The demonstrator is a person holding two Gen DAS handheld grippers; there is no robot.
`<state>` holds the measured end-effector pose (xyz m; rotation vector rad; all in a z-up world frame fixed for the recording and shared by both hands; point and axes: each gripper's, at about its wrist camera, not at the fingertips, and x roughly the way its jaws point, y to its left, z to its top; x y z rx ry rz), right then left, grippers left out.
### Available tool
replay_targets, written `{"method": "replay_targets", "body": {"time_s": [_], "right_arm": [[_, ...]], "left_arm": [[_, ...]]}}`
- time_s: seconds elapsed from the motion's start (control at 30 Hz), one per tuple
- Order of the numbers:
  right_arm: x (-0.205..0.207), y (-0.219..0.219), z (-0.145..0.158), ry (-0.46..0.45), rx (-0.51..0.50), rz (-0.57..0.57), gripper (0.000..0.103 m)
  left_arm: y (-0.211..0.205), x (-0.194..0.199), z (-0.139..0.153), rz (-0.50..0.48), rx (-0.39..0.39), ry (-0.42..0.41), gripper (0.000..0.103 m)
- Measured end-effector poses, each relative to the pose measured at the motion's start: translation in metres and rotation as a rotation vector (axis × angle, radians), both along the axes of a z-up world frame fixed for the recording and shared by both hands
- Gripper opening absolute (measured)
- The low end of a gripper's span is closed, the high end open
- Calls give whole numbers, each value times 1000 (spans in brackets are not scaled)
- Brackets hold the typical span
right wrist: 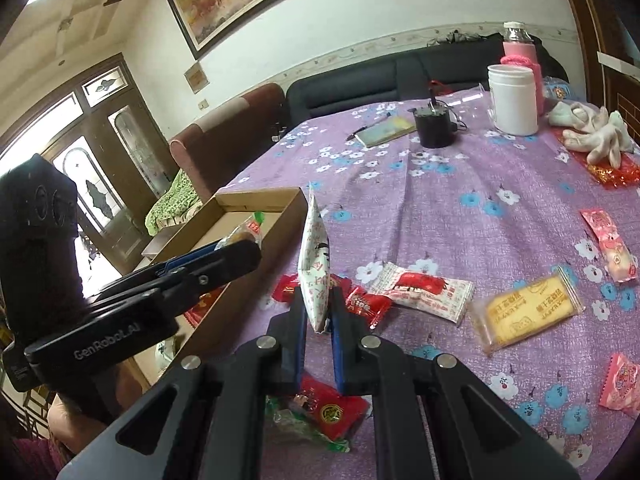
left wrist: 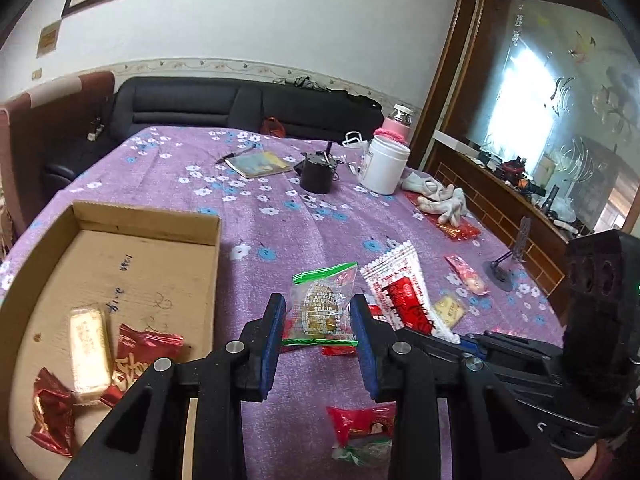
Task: Organize snacks
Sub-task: 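Carry the pastry bag and white floral packet over the cardboard box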
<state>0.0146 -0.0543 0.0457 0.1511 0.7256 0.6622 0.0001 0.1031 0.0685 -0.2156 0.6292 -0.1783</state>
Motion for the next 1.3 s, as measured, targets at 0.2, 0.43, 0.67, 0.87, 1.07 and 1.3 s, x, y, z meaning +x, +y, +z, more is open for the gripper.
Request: {"method": "replay_targets", "body": {"time_s": [0.2,0.43,0.67,0.87,1.07,1.3], "right_arm": [[-1,2,0,0,4,11,10],[-3,3,1,-6,8,27,10],[-2,4,0,-4,7,31,10],[0,6,0,-5,7,38,10],[3,5,0,13,34,45,10],[1,16,9,38,42,62,10]], "left_arm": [[2,0,-1,13,11,0,35],[3,0,-1,21,12,2,35],[4,-1,1,24,8,-3,35],[7,-2,4,30,-1,-11,35],[13,-3,6,44,-15,-18,35],[27,-8,11,118,-2,-36,35]]}}
